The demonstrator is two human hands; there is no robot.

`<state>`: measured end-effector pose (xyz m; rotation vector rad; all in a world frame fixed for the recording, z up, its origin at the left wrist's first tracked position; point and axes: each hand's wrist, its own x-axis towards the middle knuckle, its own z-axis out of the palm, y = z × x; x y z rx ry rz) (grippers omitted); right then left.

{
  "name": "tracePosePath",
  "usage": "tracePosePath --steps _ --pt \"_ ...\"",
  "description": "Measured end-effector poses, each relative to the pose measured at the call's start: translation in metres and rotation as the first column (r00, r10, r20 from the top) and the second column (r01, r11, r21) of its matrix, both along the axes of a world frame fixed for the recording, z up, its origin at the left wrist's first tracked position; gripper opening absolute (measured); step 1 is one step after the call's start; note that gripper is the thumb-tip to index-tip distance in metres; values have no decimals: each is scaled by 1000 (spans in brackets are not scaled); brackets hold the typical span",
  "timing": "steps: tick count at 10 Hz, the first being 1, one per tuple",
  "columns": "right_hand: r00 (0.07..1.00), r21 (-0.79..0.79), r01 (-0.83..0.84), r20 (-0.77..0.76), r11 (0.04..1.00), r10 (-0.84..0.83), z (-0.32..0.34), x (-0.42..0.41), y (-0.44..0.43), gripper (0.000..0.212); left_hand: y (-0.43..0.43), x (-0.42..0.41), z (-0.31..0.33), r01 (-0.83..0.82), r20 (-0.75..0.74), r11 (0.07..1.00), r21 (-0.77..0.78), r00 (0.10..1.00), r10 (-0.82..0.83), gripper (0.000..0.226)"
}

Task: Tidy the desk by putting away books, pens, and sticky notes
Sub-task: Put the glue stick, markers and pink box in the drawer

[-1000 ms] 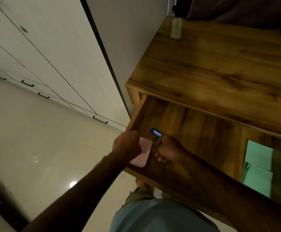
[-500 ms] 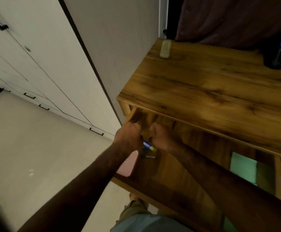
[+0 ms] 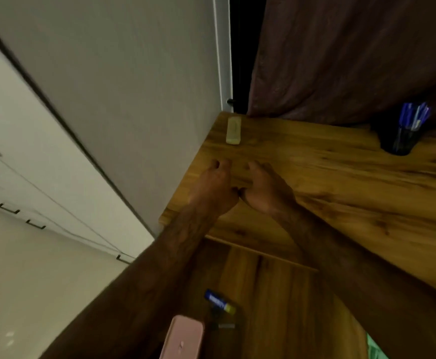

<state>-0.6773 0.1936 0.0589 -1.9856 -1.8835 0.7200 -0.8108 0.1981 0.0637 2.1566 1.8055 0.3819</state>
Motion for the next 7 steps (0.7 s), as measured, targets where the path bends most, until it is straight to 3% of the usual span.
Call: tracePosePath --steps 3,4,5,7 --pt "981 -29 60 -183 998 -65 -45 -9 148 56 161 -9 -50 -52 129 991 -125 989 68 58" --pt "971 -46 70 -227 996 -79 -68 -17 191 64 197 -8 -61 -75 135 988 -138 986 93 52" --pt "940 -49 133 -310 990 -141 -101 -19 237 97 253 -12 -103 -71 151 992 -101 985 86 43" --pt "930 -45 208 -302 977 -212 -114 -16 279 68 289 1 -116 -132 213 979 -157 963 165 31"
